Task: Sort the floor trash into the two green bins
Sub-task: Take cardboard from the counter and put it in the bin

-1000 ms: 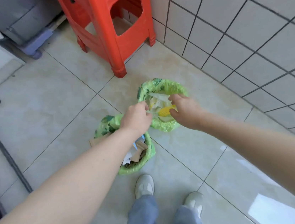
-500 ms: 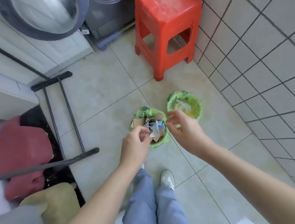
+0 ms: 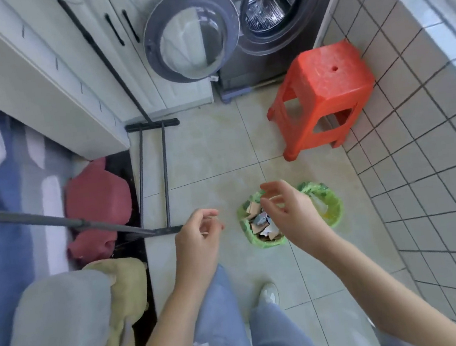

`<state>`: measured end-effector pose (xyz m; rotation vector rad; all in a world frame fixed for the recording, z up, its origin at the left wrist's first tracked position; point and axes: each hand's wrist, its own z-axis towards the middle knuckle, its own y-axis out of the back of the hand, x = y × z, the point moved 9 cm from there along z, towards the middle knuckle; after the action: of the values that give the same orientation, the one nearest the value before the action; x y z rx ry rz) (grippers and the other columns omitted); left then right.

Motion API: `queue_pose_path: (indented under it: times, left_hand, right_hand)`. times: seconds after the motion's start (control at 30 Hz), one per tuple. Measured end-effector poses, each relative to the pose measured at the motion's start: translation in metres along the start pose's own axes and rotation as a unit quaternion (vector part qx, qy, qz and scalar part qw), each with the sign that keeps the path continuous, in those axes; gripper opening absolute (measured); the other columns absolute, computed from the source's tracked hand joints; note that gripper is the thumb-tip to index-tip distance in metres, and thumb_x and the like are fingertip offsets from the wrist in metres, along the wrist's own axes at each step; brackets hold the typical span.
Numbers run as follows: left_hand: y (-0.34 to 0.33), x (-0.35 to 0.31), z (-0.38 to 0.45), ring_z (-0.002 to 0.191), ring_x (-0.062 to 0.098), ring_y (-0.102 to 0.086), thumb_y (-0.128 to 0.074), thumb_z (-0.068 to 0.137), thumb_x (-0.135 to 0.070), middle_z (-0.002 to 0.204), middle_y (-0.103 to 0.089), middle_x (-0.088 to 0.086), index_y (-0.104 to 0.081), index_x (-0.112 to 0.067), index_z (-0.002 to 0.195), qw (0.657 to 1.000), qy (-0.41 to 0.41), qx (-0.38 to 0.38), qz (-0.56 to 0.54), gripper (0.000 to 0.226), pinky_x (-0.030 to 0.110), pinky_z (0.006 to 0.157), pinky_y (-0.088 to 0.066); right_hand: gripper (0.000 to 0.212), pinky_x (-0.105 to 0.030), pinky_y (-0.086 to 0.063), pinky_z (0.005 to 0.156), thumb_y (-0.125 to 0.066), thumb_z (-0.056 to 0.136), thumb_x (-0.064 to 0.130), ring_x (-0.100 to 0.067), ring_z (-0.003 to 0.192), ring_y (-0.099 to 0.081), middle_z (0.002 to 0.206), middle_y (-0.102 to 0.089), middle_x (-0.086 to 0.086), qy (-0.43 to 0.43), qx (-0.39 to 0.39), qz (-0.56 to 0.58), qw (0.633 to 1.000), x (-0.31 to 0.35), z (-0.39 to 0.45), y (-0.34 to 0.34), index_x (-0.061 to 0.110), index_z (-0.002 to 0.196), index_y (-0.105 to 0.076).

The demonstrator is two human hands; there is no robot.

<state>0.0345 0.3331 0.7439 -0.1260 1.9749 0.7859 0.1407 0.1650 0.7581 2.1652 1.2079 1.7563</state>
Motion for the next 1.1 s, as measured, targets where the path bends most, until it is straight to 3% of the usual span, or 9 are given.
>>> queue_pose_path:
  times: [0.2, 0.33, 0.43, 0.57, 0.77, 0.97, 1.1]
  left_hand:
    - [0.078, -0.013, 0.044, 0.073, -0.001, -0.065, -0.055, 0.09, -0.008, 0.073, -0.069, -0.009, -0.06, -0.032, 0.087, 1.0, -0.019, -0.022, 0.006, 0.024, 0.018, 0.067, -0.05]
    - [0.135, -0.036, 0.099, 0.072, 0.002, -0.065, -0.055, 0.09, -0.009, 0.073, -0.069, -0.01, -0.064, -0.022, 0.092, 0.997, -0.06, -0.048, 0.028, 0.016, 0.021, 0.066, -0.05]
    - [0.165, -0.058, 0.136, 0.075, 0.001, -0.064, -0.055, 0.089, -0.01, 0.074, -0.068, -0.011, -0.064, -0.022, 0.092, 0.995, -0.084, -0.053, 0.024, 0.015, 0.014, 0.068, -0.049]
    - [0.185, -0.082, 0.182, 0.076, -0.002, -0.063, -0.054, 0.09, -0.011, 0.076, -0.069, -0.009, -0.064, -0.023, 0.093, 0.995, -0.092, -0.049, 0.002, 0.016, 0.006, 0.065, -0.043]
    - [0.191, -0.118, 0.249, 0.073, -0.003, -0.064, -0.053, 0.09, -0.008, 0.074, -0.068, -0.008, -0.063, -0.024, 0.09, 0.992, -0.101, -0.058, -0.04, 0.019, 0.007, 0.064, -0.043]
    - [0.187, -0.164, 0.324, 0.075, 0.008, -0.065, -0.055, 0.089, -0.009, 0.073, -0.069, -0.008, -0.064, -0.022, 0.09, 0.989, -0.118, -0.063, -0.066, 0.017, 0.028, 0.074, -0.052]
    - [0.182, -0.204, 0.384, 0.073, 0.005, -0.066, -0.055, 0.089, -0.009, 0.072, -0.069, -0.006, -0.065, -0.022, 0.09, 0.986, -0.131, -0.069, -0.076, 0.017, 0.029, 0.074, -0.053]
  right_hand:
    - [0.027, -0.029, -0.049, 0.09, -0.054, 0.093, 0.019, -0.008, 0.095, -0.059, 0.102, -0.063, 0.005, 0.047, -0.007, -0.03, 0.998, 0.08, 0.042, -0.026, 0.015, 0.12, -0.055]
    - [0.027, -0.033, -0.049, 0.09, -0.054, 0.093, 0.022, -0.007, 0.095, -0.058, 0.101, -0.061, 0.007, 0.071, -0.016, -0.049, 0.996, 0.128, 0.08, -0.042, 0.019, 0.12, -0.053]
    - [0.027, -0.032, -0.049, 0.089, -0.054, 0.093, 0.022, -0.007, 0.095, -0.058, 0.1, -0.061, 0.009, 0.077, -0.034, -0.047, 0.995, 0.161, 0.107, -0.046, 0.019, 0.12, -0.053]
    - [0.027, -0.029, -0.049, 0.087, -0.055, 0.093, 0.02, -0.007, 0.094, -0.059, 0.099, -0.062, 0.008, 0.084, -0.067, -0.027, 0.994, 0.199, 0.139, -0.042, 0.018, 0.12, -0.055]
    - [0.025, -0.019, -0.046, 0.081, -0.055, 0.093, 0.02, 0.001, 0.093, -0.057, 0.096, -0.062, 0.012, 0.073, -0.099, 0.016, 0.992, 0.234, 0.197, -0.03, 0.02, 0.118, -0.056]
    - [0.025, -0.019, -0.047, 0.078, -0.055, 0.091, 0.018, 0.0, 0.091, -0.058, 0.095, -0.064, 0.009, 0.081, -0.13, 0.04, 0.988, 0.269, 0.273, -0.004, 0.02, 0.116, -0.057]
    - [0.025, -0.022, -0.048, 0.08, -0.055, 0.091, 0.019, 0.002, 0.092, -0.057, 0.096, -0.062, 0.012, 0.097, -0.13, 0.039, 0.986, 0.296, 0.338, 0.02, 0.021, 0.116, -0.056]
